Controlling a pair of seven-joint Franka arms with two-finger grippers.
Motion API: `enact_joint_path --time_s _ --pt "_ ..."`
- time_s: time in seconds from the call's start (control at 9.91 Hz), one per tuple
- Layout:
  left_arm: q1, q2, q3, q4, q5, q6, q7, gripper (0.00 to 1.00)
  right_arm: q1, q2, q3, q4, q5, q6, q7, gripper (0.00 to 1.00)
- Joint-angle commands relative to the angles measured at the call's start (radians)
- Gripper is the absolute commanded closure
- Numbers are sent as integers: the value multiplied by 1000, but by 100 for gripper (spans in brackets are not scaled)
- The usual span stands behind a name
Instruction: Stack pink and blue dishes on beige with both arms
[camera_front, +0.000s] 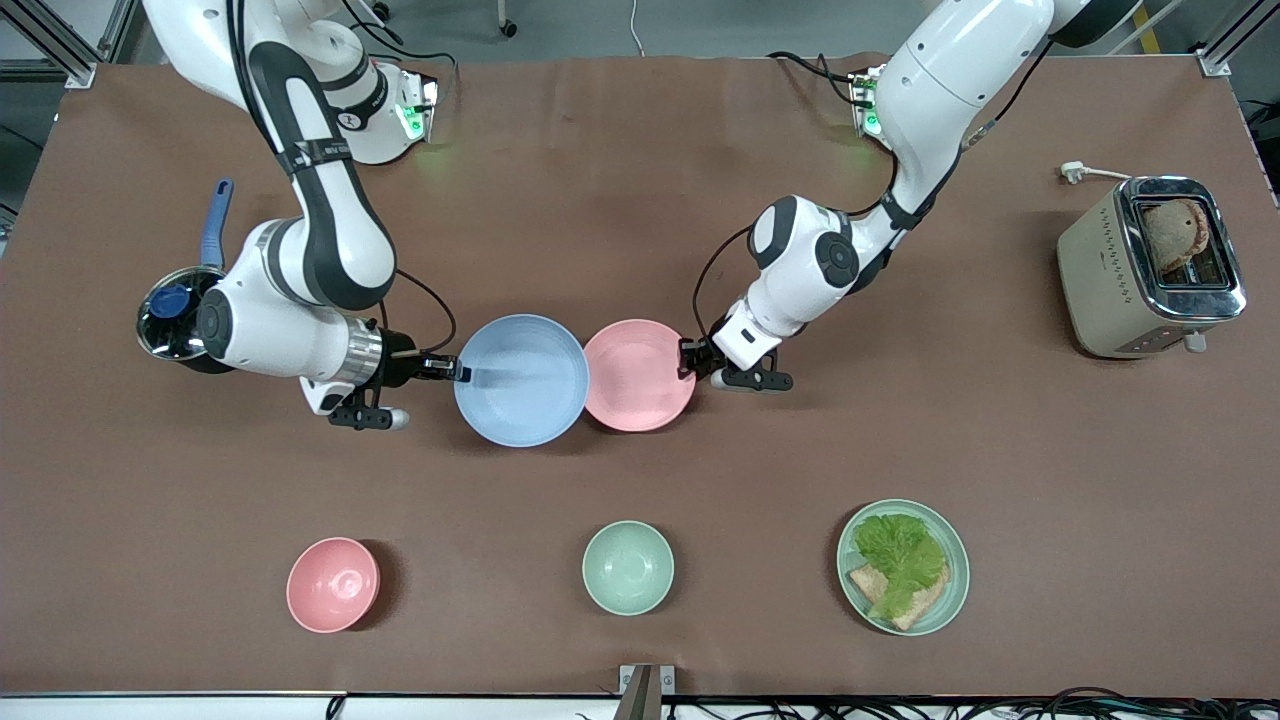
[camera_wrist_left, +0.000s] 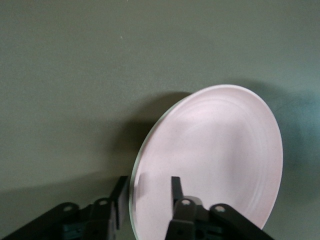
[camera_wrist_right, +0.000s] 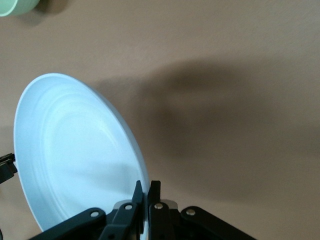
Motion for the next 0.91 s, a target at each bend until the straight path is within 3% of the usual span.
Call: enact_joint_path --time_s 0.0,0.1,0.5,0.81 --pt "8 -20 5 -17 22 4 4 9 74 -35 -2 -62 66 68 4 100" --pt "8 -75 11 -58 22 3 7 0 104 -34 -2 -74 77 124 4 100" --pt "13 -294 80 -205 22 -40 32 0 228 -5 -2 -85 184 246 5 100" --pt "24 -437 204 -219 29 -384 176 0 276 32 -2 -82 215 321 8 100"
